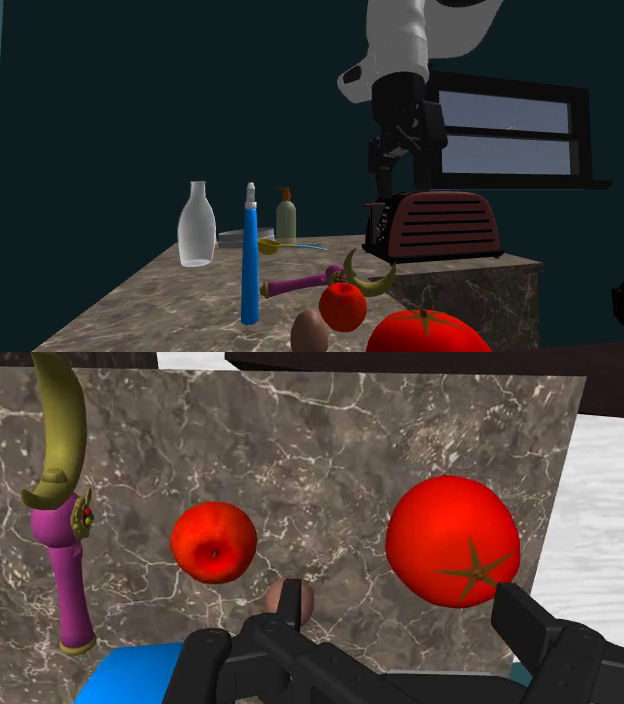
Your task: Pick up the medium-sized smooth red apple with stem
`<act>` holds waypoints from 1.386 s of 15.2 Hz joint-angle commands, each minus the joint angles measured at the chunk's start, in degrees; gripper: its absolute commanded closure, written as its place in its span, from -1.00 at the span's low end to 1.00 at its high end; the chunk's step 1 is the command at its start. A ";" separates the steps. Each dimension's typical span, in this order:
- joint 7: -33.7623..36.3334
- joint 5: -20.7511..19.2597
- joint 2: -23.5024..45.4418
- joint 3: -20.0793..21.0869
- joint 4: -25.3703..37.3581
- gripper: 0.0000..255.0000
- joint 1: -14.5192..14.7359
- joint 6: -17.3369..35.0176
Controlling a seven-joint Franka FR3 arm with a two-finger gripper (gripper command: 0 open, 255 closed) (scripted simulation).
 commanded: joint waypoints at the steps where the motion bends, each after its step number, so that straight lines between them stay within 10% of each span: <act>1: -4.34 1.39 4.16 -3.45 0.69 -1.00 0.91 3.48; 6: -16.83 9.17 16.09 -11.92 3.78 -1.00 4.84 10.49; 11: -33.91 24.95 31.72 -18.37 9.95 -1.00 8.34 12.95; 14: -42.83 34.32 40.65 -18.02 14.40 -1.00 6.67 11.64; 21: -47.82 40.17 45.95 -15.84 14.13 -1.00 5.00 14.39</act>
